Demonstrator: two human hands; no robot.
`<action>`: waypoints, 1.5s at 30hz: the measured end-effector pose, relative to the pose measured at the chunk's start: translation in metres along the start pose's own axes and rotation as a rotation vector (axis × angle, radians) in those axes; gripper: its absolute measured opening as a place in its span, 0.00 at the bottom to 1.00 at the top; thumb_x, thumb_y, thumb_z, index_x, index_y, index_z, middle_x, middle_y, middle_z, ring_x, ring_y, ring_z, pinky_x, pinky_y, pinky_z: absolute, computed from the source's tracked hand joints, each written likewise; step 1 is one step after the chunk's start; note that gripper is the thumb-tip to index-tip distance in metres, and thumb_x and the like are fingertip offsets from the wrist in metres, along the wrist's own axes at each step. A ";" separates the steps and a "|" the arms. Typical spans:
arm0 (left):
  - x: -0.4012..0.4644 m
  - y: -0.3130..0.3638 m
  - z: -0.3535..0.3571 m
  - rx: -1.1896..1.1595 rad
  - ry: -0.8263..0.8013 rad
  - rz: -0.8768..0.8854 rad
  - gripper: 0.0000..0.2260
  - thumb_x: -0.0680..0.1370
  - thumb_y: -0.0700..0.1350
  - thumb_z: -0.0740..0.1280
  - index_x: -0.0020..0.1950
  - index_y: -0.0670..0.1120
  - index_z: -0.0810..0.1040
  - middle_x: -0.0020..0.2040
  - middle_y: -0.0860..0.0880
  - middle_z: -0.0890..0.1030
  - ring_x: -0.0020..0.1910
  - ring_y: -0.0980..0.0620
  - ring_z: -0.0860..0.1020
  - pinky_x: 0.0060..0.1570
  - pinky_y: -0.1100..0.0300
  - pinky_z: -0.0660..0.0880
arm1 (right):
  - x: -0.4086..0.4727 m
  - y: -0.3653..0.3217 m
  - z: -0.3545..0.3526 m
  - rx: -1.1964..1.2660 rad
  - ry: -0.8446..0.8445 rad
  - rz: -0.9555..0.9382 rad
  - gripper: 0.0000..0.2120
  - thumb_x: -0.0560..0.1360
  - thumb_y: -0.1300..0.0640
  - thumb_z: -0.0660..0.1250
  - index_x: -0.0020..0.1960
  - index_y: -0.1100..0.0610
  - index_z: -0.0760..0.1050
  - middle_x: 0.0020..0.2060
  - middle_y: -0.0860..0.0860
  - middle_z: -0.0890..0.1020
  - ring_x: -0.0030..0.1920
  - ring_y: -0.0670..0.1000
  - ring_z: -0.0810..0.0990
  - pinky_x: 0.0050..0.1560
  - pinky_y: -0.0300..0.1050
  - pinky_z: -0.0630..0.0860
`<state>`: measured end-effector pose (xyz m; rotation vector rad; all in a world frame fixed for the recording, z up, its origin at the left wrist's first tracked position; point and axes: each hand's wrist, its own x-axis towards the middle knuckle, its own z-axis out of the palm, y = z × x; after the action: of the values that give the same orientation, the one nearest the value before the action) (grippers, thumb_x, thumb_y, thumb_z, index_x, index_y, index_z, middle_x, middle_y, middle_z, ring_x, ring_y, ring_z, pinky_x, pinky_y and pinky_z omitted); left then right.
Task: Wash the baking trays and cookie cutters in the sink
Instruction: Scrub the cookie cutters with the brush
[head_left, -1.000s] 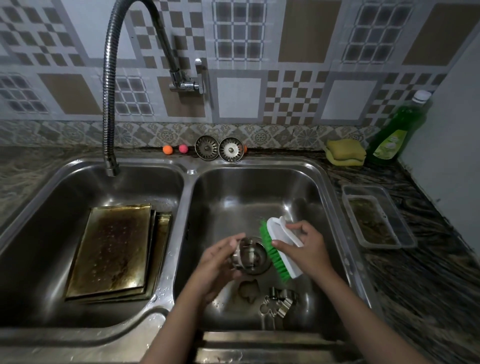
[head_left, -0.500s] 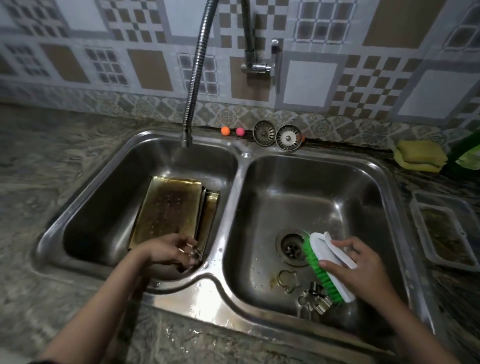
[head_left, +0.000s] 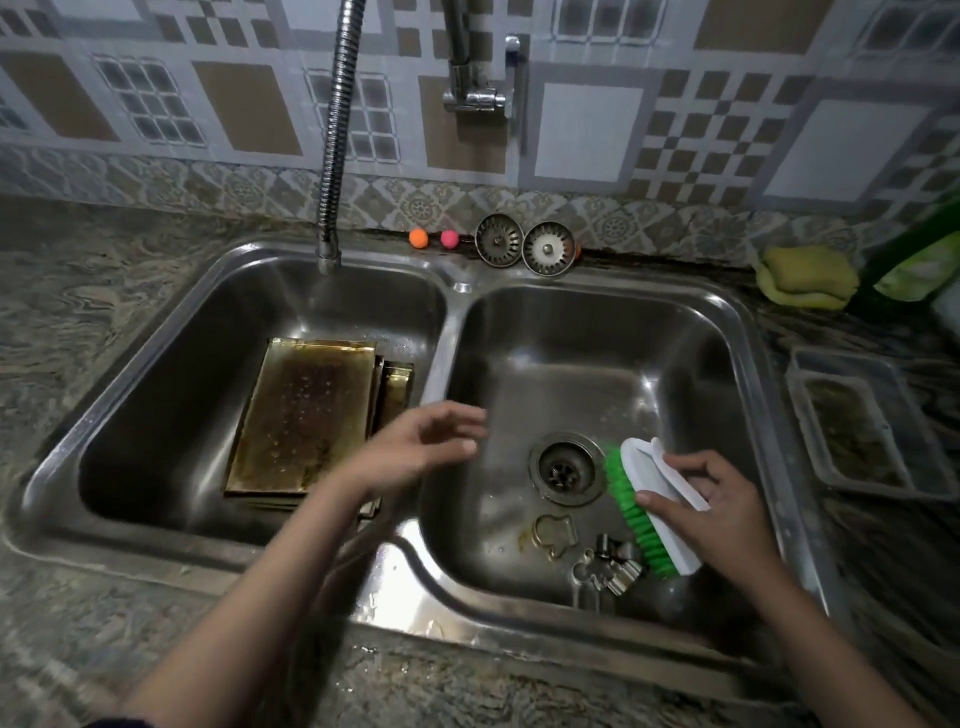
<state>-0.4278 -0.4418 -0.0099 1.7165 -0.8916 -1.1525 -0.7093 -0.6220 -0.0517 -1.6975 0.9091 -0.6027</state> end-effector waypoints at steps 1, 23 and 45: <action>0.012 -0.001 0.018 0.082 -0.066 -0.004 0.19 0.74 0.37 0.69 0.65 0.43 0.73 0.58 0.46 0.80 0.59 0.50 0.78 0.56 0.59 0.77 | -0.001 0.002 -0.001 -0.001 0.011 0.003 0.33 0.46 0.30 0.77 0.45 0.45 0.76 0.41 0.41 0.85 0.44 0.40 0.83 0.37 0.35 0.78; 0.118 -0.074 0.140 0.921 -0.338 0.216 0.25 0.67 0.51 0.71 0.64 0.52 0.74 0.56 0.48 0.73 0.54 0.48 0.75 0.50 0.59 0.74 | 0.000 -0.036 -0.101 -0.038 0.355 -0.029 0.21 0.56 0.50 0.78 0.47 0.50 0.76 0.38 0.38 0.84 0.41 0.37 0.82 0.39 0.32 0.78; 0.071 0.000 0.163 -0.359 0.128 0.044 0.08 0.78 0.45 0.66 0.53 0.51 0.82 0.55 0.50 0.80 0.47 0.52 0.78 0.38 0.64 0.77 | 0.087 -0.022 -0.160 -0.483 0.474 0.114 0.21 0.67 0.53 0.78 0.54 0.58 0.75 0.61 0.59 0.77 0.62 0.60 0.74 0.52 0.49 0.71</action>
<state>-0.5589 -0.5477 -0.0666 1.4509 -0.5994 -1.0854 -0.7757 -0.7804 0.0137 -1.9425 1.5793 -0.7686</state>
